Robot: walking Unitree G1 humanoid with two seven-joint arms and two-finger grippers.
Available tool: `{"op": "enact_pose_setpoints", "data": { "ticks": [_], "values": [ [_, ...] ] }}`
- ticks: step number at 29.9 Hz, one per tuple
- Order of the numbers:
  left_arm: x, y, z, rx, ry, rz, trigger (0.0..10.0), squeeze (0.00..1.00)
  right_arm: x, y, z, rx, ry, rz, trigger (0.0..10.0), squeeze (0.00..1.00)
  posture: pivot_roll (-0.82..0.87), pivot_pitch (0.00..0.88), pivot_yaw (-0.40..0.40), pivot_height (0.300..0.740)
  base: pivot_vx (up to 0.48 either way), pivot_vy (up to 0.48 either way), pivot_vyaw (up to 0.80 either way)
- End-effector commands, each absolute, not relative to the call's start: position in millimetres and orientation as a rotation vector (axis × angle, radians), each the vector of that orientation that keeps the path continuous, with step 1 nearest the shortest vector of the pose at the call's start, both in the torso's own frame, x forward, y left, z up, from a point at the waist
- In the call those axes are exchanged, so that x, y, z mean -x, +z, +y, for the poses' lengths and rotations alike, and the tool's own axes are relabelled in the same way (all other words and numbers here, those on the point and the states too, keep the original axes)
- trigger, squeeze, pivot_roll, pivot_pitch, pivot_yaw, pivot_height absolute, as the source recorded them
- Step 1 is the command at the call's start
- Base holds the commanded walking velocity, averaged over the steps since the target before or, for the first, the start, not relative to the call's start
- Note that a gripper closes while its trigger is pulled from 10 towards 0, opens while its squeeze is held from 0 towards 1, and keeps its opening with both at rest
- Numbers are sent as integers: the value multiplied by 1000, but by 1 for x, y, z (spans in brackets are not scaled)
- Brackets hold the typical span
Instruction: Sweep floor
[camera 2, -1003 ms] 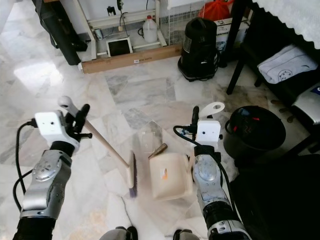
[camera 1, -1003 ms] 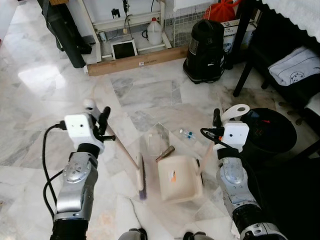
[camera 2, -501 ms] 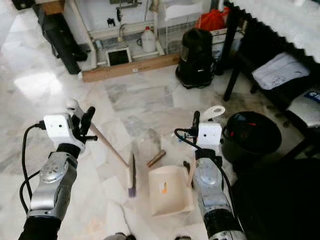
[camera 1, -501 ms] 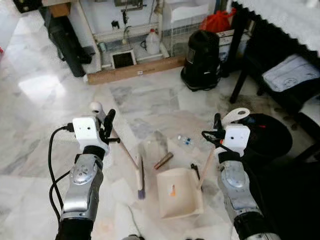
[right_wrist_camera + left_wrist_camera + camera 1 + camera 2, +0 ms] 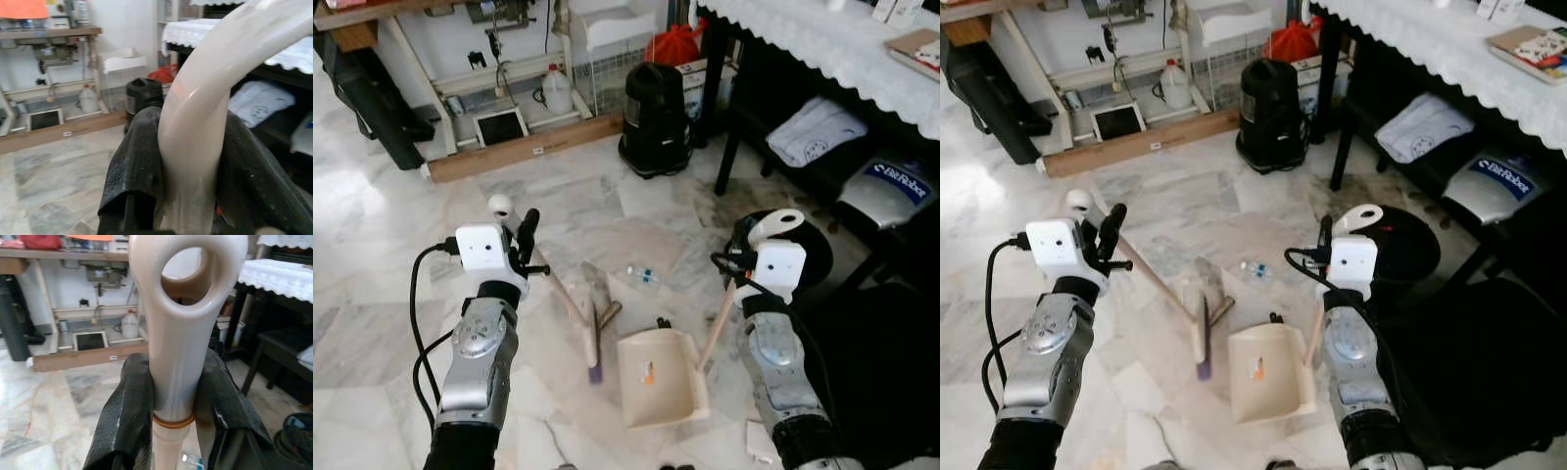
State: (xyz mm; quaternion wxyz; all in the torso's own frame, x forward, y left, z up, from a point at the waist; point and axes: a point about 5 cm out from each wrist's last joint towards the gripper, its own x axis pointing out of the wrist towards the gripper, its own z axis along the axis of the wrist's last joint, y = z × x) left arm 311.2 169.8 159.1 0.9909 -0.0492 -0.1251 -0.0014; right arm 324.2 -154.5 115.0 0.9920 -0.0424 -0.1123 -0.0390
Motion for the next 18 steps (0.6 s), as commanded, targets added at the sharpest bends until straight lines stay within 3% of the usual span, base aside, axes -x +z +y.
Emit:
{"op": "enact_pose_setpoints", "data": {
  "ticks": [1,9,13,18],
  "values": [
    [-310,163,177,90,30,-282,10000,0,-325,127,-149,70,-63,-280,10000,0,122,114,57,740,0,0,0],
    [-310,163,177,94,35,-281,10000,0,-325,128,-149,109,-48,-279,10000,0,121,116,55,740,0,388,0],
    [-311,163,178,92,39,-283,10000,0,-324,127,-148,110,-45,-275,10000,0,121,118,55,740,0,472,691],
    [-311,163,178,92,42,-283,10000,0,-324,127,-149,85,-47,-273,10000,0,121,119,55,740,0,455,0]
  ]
}}
